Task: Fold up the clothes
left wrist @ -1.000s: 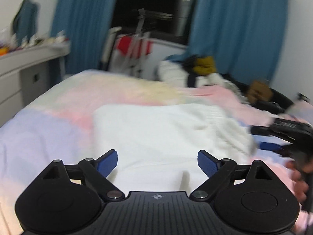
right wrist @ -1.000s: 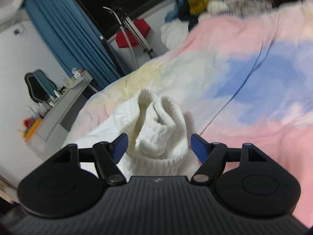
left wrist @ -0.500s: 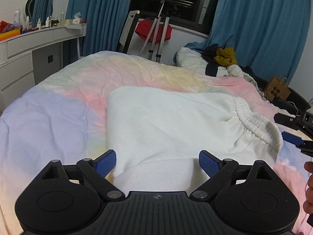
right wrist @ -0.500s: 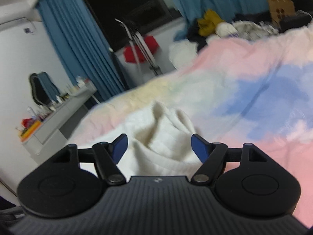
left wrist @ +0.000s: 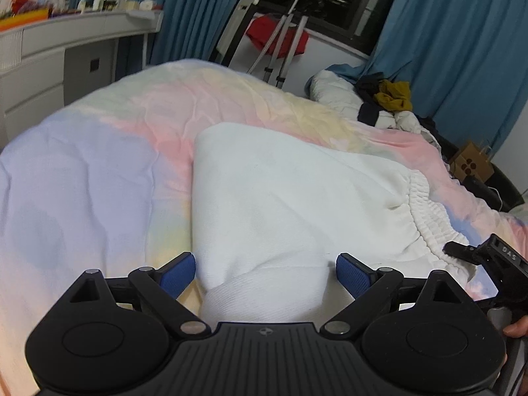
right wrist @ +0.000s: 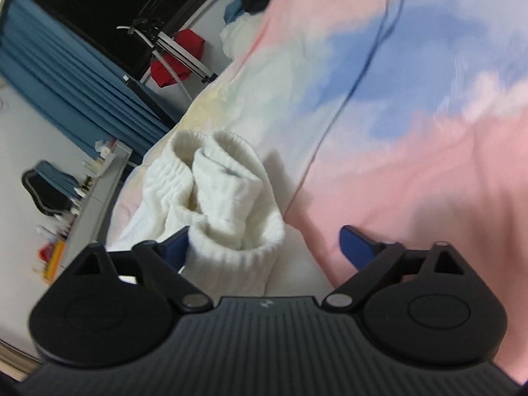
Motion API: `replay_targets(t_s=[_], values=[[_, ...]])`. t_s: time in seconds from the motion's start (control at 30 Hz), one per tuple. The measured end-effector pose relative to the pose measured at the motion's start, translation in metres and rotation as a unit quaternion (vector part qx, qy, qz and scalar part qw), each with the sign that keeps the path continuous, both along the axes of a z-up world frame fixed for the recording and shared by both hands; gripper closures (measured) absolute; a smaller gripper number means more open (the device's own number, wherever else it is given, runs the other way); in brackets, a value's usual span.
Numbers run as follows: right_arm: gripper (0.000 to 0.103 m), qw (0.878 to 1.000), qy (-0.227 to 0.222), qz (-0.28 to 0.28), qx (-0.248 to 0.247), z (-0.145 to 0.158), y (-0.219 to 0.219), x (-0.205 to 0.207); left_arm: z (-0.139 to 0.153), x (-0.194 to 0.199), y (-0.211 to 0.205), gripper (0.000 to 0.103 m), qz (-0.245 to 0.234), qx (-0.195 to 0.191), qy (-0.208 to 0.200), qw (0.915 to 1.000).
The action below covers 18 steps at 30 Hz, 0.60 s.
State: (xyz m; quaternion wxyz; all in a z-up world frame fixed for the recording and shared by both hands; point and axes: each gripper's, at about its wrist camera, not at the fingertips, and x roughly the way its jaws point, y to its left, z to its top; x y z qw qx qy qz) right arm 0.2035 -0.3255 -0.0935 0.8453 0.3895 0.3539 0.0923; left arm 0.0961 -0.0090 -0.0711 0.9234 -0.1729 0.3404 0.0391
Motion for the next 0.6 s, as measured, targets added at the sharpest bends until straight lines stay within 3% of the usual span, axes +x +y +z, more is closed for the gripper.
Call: replay_targets(t_s=[0.07,0.27,0.43,0.5,0.6], values=[[0.006,0.999,0.005,0.014,0.031,0.0,0.004,0.001,-0.004,0.002,0.005,0.009,0.004,-0.016,0.009,0.9998],[0.006,0.994,-0.033,0.085,-0.061,0.028,0.036,-0.005,-0.012,0.006,0.015,0.009,0.016,-0.05,0.02,0.9984],[0.006,0.995,-0.009,0.081,-0.061,0.014,0.036,0.01,-0.02,0.011,0.015,0.009,0.015,-0.062,0.027,0.9975],[0.02,0.994,-0.008,0.081,-0.072,0.015,0.039,0.013,-0.024,0.012,0.018,0.014,0.014,-0.079,0.028,0.9964],[0.04,0.99,-0.028,0.083,-0.108,0.032,0.046,0.005,-0.026,0.013,0.02,0.031,0.012,-0.097,0.025,0.9949]])
